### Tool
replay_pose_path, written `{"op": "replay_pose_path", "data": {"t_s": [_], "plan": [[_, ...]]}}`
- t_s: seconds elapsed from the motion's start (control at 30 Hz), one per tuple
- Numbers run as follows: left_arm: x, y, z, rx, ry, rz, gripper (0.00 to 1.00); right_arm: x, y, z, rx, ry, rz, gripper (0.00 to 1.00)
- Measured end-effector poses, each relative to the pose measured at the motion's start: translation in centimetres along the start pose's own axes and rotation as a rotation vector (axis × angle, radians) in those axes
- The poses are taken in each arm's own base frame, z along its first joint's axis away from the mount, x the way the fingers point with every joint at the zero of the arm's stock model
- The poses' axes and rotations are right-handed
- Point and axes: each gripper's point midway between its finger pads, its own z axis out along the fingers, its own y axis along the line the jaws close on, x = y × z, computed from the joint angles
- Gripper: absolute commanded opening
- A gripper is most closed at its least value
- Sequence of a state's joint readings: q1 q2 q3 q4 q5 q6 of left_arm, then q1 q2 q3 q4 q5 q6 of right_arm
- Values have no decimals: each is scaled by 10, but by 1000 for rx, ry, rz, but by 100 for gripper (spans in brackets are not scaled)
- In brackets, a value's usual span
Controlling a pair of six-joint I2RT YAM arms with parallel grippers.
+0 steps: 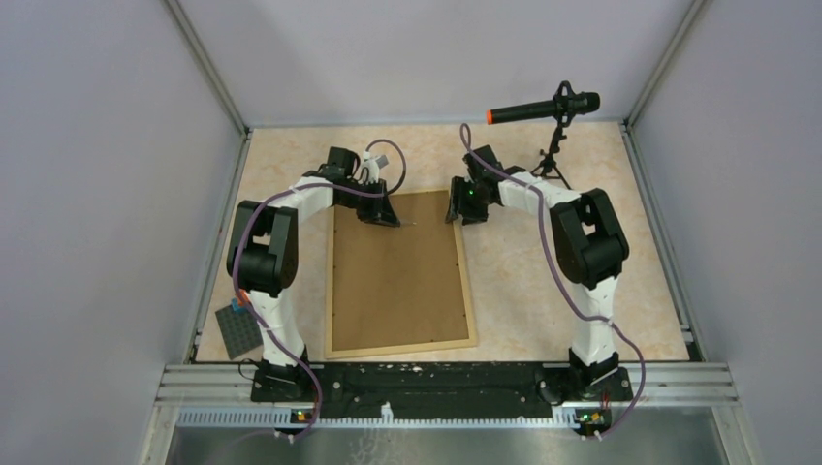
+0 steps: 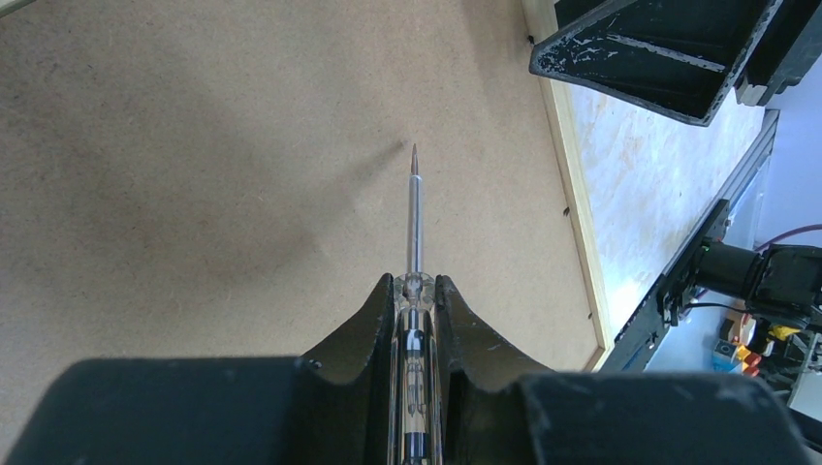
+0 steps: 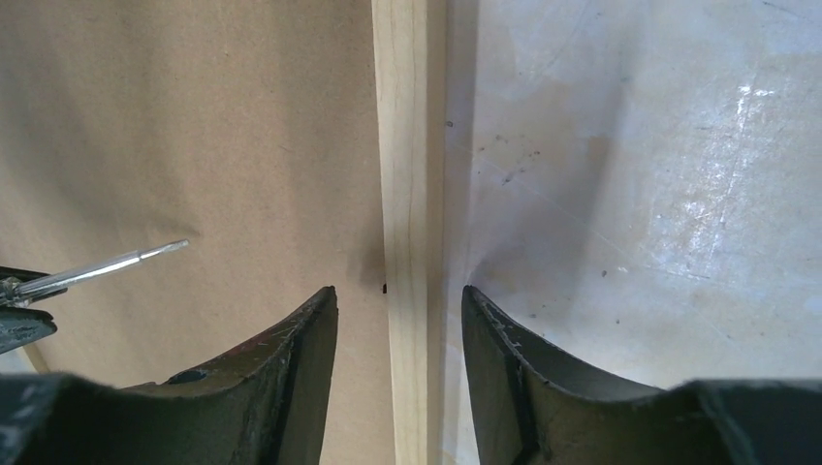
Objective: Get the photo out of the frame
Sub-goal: Adjust the photo frame at the center of the board.
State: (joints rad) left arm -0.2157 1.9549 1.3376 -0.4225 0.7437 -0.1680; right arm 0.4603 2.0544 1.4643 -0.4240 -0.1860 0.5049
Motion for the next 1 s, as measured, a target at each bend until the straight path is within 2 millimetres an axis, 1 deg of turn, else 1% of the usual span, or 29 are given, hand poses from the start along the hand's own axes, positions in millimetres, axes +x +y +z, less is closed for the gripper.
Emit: {"op": "replay_pose_path", "data": {"t_s": [0.1, 0.23, 0.3, 0.37, 0.4, 0.47, 0.53, 0.57, 0.83, 0.9, 1.0], "plan": [[0, 0, 0, 0, 0, 0, 0, 0, -1, -2, 16, 7, -16, 45], [0, 0, 0, 0, 0, -1, 0, -3, -1, 1, 38, 1, -42, 36], [0, 0, 0, 0, 0, -1, 0, -1, -3, 6, 54, 9, -49, 36], [0, 0, 0, 0, 0, 3, 0, -3, -3, 7, 64, 7, -61, 34], [0, 0, 0, -1, 1, 4, 0, -5, -2, 8, 66, 5, -68, 31], [0, 1, 0, -1, 1, 8, 0, -6, -2, 10, 75, 2, -88, 20], [0, 1, 0, -3, 1, 11, 0, -6, -4, 10, 92, -2, -105, 5], [0, 1, 0, -4, 0, 13, 0, -6, -5, 9, 99, -4, -108, 0], [-1, 2, -1, -6, -1, 26, 0, -12, -14, 6, 126, 1, -94, 0], [-4, 1, -2, -6, -6, 40, 0, -16, -20, 5, 129, -1, -74, 0], [-12, -2, -4, 0, -21, 59, 0, -28, -33, 3, 142, -14, -36, 0]]}}
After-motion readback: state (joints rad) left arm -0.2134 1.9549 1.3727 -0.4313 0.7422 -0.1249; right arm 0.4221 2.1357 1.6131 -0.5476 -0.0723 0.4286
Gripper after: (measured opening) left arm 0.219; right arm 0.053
